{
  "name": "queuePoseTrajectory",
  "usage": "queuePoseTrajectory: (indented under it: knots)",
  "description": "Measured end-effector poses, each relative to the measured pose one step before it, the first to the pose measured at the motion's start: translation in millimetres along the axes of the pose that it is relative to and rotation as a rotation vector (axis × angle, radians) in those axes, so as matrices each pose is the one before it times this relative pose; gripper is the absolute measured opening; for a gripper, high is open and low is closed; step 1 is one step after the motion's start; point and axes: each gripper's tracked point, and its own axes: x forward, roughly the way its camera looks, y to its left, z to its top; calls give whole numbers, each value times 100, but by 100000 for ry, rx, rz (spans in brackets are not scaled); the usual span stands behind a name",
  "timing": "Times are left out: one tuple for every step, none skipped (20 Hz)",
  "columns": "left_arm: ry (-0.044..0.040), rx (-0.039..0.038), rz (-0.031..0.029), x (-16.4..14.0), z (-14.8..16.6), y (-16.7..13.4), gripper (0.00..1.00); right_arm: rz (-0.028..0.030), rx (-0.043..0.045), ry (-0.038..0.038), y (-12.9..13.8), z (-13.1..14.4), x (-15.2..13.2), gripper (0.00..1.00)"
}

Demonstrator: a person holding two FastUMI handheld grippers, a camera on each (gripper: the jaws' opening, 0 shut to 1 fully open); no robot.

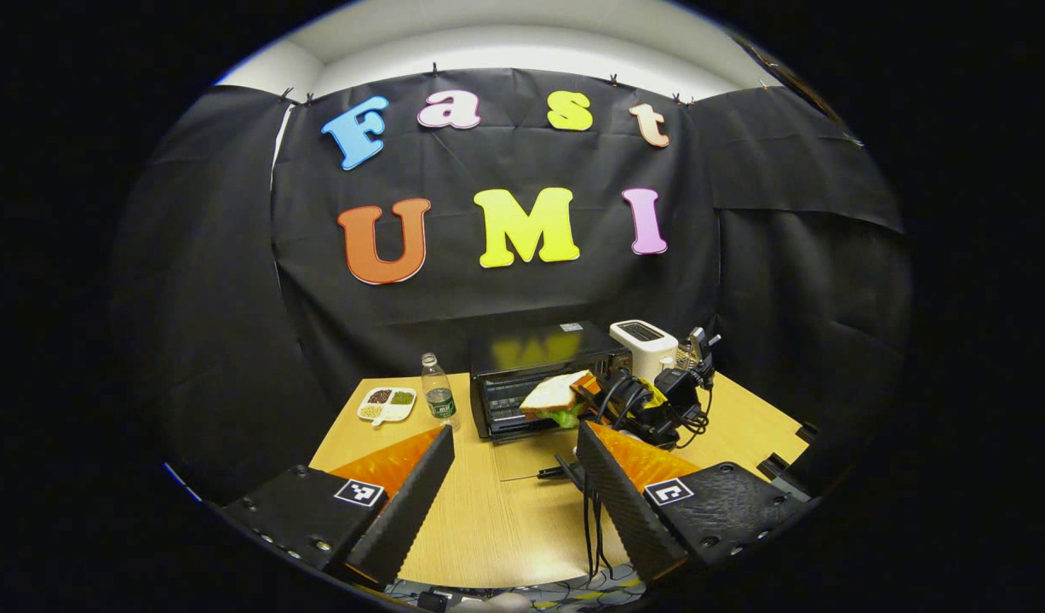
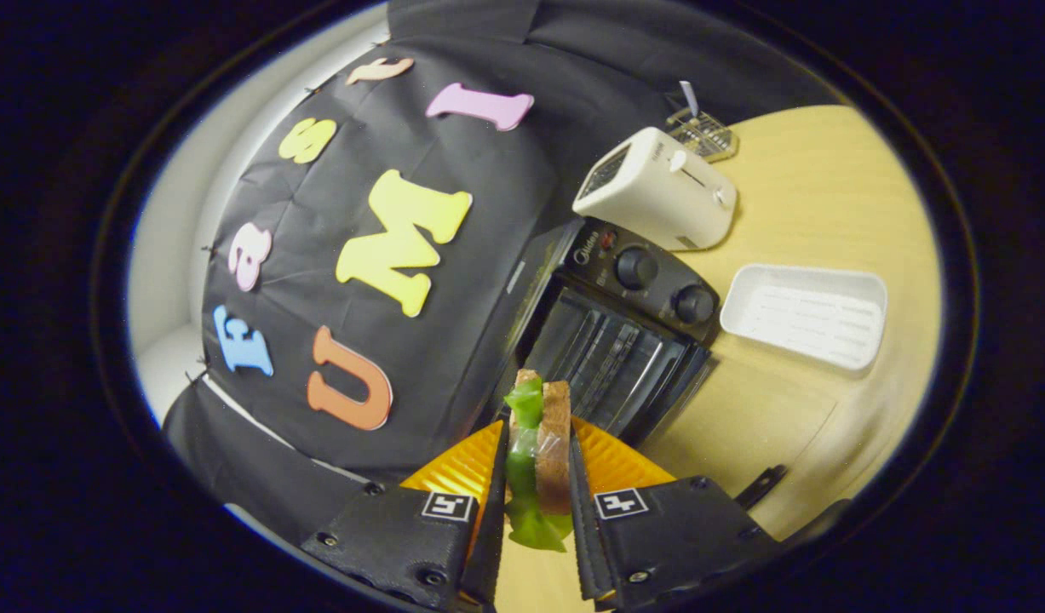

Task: Open the electric oven with the left hand, put the food in, and close the electric oven.

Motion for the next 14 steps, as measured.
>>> queuePoseTrajectory:
  knots:
    - [898,-213,310,154,-279,462,95,-1182,1951,-502,-271,-594,1140,38]
    - [784,-65,555,114,-223,529,95,-1785,2264,16,-255,-755,965,38]
    - [962,64,614,20,-365,514,95,-752,1709,-139,-176,-537,1003,38]
    - [655,111,899,77,-192,590,95,-442,1405,577,-110,-499,996,38]
    - [688,-178,642,44,-266,564,95,51,1123,-40,23,-240,956,38]
    - [534,-483,817,27,-43,582,95,-272,-282,-632,-147,-143,1049,39]
    - [316,-690,537,-86,-47,452,95,-1344,-870,69,-361,-51,897,38]
    - [675,-797,344,98,-187,388,95,-853,509,-356,-266,150,652,38]
    - [263,-991,13,259,-218,218,95,-153,758,-1697,-223,472,943,38]
    - [43,-988,428,255,-143,221,95,-134,-579,285,-313,245,791,38]
    - [1136,-1327,227,103,-365,278,95,384,349,294,-16,-124,592,38]
    - [106,-937,-101,10,-45,48,95,-139,687,-1538,-141,493,528,39]
    - [-437,-305,258,34,71,114,95,-1238,-656,-271,-239,138,674,39]
    - [-421,114,348,-49,111,138,95,177,-4059,-256,-14,99,443,38]
